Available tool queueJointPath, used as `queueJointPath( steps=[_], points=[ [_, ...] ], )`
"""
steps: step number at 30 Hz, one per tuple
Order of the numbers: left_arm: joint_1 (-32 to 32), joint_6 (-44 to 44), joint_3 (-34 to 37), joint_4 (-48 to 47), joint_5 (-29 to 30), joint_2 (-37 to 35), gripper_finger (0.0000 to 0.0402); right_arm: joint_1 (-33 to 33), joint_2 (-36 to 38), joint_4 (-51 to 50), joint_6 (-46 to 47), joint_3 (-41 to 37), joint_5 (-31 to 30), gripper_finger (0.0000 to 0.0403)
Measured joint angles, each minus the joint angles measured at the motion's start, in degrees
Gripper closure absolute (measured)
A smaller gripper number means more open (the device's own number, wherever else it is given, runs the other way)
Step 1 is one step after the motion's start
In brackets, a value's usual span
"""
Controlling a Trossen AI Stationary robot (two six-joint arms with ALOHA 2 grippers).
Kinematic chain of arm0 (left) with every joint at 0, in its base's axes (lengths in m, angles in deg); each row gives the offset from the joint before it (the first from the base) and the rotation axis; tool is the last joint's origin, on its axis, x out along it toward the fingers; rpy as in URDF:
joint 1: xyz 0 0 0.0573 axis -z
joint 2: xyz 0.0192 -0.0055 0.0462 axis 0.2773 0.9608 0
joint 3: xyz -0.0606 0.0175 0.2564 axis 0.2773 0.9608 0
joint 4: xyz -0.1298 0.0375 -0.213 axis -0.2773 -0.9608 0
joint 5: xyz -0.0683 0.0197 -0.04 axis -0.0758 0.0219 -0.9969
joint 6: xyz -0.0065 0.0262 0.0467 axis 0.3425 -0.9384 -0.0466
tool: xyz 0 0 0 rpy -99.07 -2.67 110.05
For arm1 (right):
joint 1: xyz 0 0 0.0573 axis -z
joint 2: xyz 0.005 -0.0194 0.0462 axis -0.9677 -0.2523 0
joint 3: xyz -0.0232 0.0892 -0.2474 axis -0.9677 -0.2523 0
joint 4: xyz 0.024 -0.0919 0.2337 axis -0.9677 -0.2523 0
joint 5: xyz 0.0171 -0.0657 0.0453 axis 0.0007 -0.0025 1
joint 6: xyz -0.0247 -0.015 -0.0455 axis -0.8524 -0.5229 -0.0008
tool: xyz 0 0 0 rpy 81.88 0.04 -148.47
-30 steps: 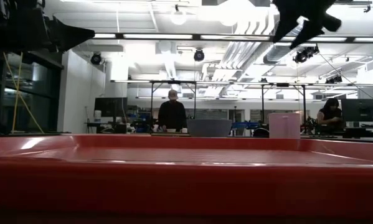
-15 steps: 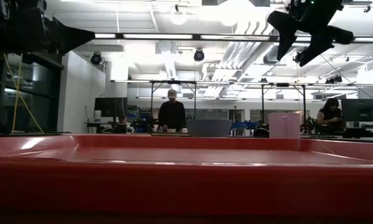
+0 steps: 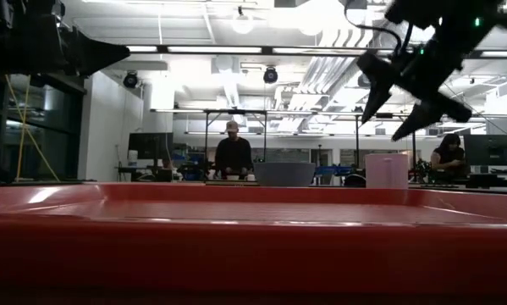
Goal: Set up tray
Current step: Put the purple mug on the red tray
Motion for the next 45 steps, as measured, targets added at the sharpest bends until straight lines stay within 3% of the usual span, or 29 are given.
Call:
queueJointPath(
  steps=[5,8,19,28,39,45],
  points=[
    [0.0,0.15,0.0,-0.89,-0.02,0.02,0.0323,0.09,-0.02,12.03,-0.46,-6.84,-0.24,0.0105],
    [-0.01,0.15,0.0,-0.85,-0.02,0.02,0.0323,0.07,-0.02,14.0,-1.73,-8.89,-0.01,0.0105],
    [-0.02,0.0,0.0,-7.8,-0.17,0.0,0.0323,0.09,0.0,12.54,-10.07,-9.39,-1.45,0.0105],
    [-0.02,-3.49,0.0,-8.06,-0.17,0.0,0.0323,0.03,0.0,11.43,-19.37,-9.39,-2.93,0.0105],
    [-0.01,-5.18,0.0,-8.97,-0.11,0.0,0.0323,0.03,0.0,3.49,-15.52,-9.39,-1.98,0.0105],
    [-0.02,-5.18,0.0,-12.15,0.02,0.02,0.0323,0.09,0.0,0.39,-14.26,-9.41,-6.38,0.0105]
  ],
)
